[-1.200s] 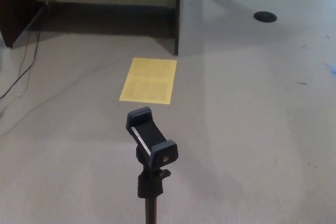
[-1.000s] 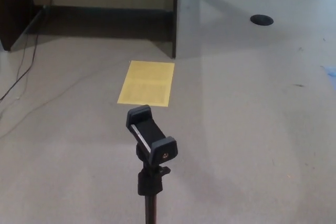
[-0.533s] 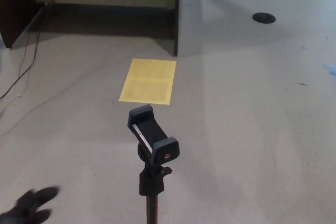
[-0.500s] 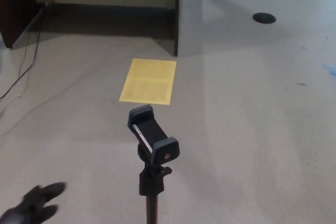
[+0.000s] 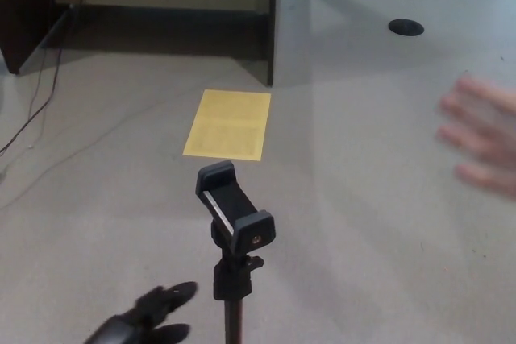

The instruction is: There is a tripod standing in front of the robot and the robot extends its left arm to grab it. It lifts the tripod and passes it to a person.

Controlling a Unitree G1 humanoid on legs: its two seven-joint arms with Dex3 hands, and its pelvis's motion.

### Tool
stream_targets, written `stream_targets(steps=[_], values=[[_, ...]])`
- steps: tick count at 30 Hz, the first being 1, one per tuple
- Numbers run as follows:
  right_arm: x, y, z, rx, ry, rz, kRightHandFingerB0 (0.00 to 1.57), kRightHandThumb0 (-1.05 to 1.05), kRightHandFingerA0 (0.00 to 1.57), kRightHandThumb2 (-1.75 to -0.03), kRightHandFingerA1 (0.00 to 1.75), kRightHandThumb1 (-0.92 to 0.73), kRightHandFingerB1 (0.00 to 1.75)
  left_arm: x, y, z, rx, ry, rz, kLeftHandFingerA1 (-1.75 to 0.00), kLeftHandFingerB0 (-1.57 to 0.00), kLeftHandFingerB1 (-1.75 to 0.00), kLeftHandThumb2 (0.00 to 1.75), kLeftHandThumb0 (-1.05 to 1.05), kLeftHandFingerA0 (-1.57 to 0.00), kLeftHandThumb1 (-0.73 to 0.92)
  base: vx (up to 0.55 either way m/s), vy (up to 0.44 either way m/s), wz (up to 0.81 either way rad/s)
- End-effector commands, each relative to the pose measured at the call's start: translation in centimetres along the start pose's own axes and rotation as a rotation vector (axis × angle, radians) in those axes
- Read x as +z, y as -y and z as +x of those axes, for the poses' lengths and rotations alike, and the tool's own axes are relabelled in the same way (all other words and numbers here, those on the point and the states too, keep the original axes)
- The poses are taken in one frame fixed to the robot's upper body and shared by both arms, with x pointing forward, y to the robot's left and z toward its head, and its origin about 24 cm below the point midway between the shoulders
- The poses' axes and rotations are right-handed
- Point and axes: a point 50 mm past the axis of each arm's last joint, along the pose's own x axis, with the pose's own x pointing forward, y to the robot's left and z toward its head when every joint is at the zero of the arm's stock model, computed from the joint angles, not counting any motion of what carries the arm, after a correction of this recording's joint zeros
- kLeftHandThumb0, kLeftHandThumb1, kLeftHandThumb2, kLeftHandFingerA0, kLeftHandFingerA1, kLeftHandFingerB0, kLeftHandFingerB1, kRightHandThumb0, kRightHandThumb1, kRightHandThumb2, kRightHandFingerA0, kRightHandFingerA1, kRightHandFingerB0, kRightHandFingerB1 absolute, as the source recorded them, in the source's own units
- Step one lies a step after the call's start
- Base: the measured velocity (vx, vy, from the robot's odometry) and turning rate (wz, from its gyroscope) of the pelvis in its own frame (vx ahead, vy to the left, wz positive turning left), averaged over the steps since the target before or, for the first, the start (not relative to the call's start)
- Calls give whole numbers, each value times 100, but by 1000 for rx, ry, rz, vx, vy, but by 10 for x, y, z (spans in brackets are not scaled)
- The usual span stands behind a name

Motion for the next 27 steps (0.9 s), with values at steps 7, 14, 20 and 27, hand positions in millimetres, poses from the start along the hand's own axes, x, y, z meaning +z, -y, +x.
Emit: stream_targets(steps=[7,14,20,27], values=[[-16,-14,-16,37,-3,-33,37,-48,73,-82,58,-58,45,13,31,18,-45,14,-32,-47,0,-22,79,-58,-8,36,0,0,0],[-12,-15,-13,36,4,-53,37,-48,71,-82,57,-58,46,23,30,30,-38,14,-32,-41,-11,-9,77,-67,-3,43,0,0,0],[-11,-16,-13,43,8,-49,38,-47,70,-82,57,-57,46,24,27,36,-9,13,-38,-42,-11,-8,76,-70,-6,44,0,0,0],[-8,-18,-12,62,19,-54,40,-46,65,-82,56,-58,47,21,19,39,37,-10,1,-34,-2,-21,55,-65,-15,49,0,0,0]])
